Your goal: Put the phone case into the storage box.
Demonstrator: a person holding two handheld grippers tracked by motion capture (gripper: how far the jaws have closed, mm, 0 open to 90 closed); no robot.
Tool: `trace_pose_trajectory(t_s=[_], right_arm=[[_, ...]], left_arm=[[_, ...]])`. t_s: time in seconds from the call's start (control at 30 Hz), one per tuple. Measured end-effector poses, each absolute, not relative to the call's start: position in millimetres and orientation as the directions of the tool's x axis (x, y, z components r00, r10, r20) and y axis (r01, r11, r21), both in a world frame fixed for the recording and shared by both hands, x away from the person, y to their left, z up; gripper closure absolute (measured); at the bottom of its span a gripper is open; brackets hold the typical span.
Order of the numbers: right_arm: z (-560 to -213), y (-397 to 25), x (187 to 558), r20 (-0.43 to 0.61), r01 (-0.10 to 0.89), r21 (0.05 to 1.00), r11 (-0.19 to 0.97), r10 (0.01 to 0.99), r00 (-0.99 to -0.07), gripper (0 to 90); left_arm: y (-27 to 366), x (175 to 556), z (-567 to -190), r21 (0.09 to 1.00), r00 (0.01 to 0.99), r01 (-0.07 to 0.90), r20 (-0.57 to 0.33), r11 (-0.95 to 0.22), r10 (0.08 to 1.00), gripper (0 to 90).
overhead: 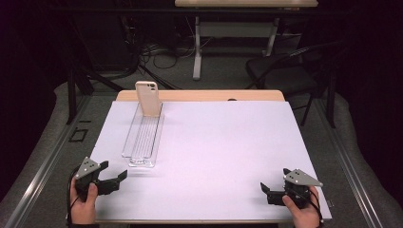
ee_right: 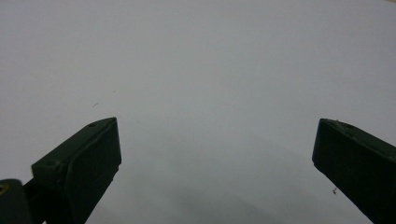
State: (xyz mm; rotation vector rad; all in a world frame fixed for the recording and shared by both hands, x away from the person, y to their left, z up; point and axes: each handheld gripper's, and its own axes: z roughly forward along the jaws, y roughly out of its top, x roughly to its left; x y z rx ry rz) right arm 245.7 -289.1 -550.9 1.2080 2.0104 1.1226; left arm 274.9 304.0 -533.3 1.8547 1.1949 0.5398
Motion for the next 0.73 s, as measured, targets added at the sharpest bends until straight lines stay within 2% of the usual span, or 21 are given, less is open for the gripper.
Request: trace_pose_trajectory(t_s=[0.73], right_arm=[[-551.2, -289.5, 246.1, -0.025, 0.451, 0.856, 0.255, 0.890, -0.455, 0.8]], left_arm=[[305.9, 275.2, -534.3, 0.828, 0.445, 0.530, -0.085, -0.186, 0.891, 15.8]])
